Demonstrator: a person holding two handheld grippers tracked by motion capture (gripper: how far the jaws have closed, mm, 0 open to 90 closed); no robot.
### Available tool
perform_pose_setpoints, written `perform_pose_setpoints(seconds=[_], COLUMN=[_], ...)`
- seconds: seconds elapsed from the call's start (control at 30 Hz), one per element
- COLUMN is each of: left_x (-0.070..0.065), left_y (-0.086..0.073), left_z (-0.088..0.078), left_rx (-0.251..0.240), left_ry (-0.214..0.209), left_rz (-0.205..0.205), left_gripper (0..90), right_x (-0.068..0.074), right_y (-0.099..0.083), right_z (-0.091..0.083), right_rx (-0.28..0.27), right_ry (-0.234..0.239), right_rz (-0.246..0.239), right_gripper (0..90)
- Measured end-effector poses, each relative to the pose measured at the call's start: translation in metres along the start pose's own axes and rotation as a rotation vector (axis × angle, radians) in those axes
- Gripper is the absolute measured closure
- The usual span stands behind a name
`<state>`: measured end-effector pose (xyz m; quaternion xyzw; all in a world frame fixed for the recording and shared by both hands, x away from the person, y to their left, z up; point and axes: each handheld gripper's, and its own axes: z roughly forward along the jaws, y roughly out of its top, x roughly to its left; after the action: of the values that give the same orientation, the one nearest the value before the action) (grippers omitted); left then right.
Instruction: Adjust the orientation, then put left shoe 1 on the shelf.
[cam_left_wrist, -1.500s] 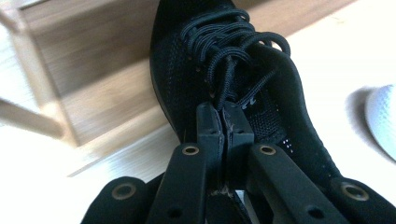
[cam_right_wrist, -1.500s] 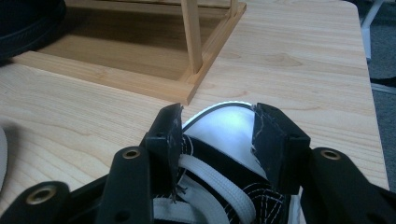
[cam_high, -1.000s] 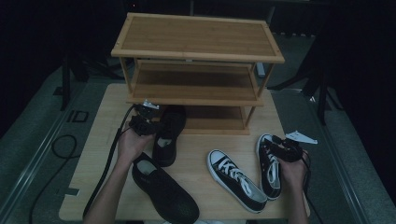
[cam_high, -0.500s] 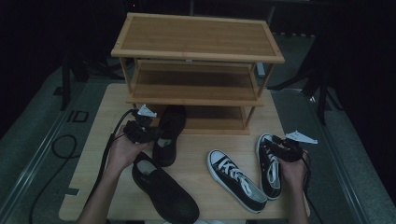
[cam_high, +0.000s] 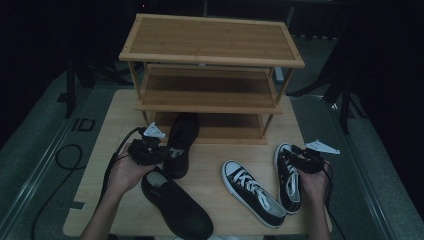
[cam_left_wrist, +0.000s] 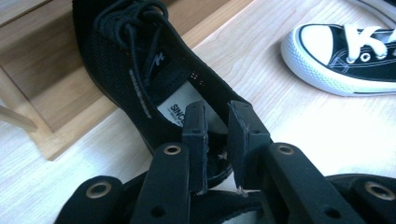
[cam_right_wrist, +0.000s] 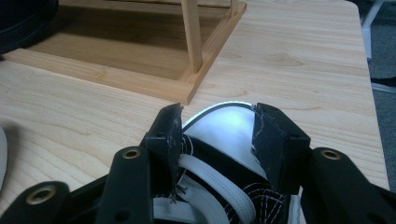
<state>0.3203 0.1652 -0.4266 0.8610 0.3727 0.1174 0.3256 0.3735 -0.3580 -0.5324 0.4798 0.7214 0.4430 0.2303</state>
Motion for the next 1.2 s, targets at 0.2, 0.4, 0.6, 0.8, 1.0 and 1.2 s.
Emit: perform_pose_setpoints(seconds=[0.2,0.4,0.6,0.8,1.0,1.2], left_x=[-0.006,-0.008,-0.014,-0.018,-0.019,-0.016], left_y=[-0.009,-0.012,-0.014,-0.018,-0.015,-0.013], left_z=[-0.002,0.0,0.002,0.004,0.011,0.017], left_rx=[0.026,0.03,0.045,0.069,0.095,0.115], left_ry=[0.004,-0.001,0.003,-0.001,0.024,0.023], left_rz=[0.018,0.018,0.03,0.04,0.025,0.003], left_gripper=[76.8,76.8,76.1,75.4,74.5,73.2], right_x=[0.0,0.0,0.0,0.0,0.0,0.0], right_y=[0.0,0.0,0.0,0.0,0.0,0.0], right_z=[0.0,0.0,0.0,0.0,0.0,0.0], right_rx=[-0.001,-0.002,0.001,0.002,0.001,0.001], right_ry=[0.0,-0.001,-0.001,0.0,-0.001,0.001], right_rz=[0.001,0.0,0.0,0.0,0.0,0.0], right_gripper=[52.6,52.6,52.6,52.6,52.6,52.5])
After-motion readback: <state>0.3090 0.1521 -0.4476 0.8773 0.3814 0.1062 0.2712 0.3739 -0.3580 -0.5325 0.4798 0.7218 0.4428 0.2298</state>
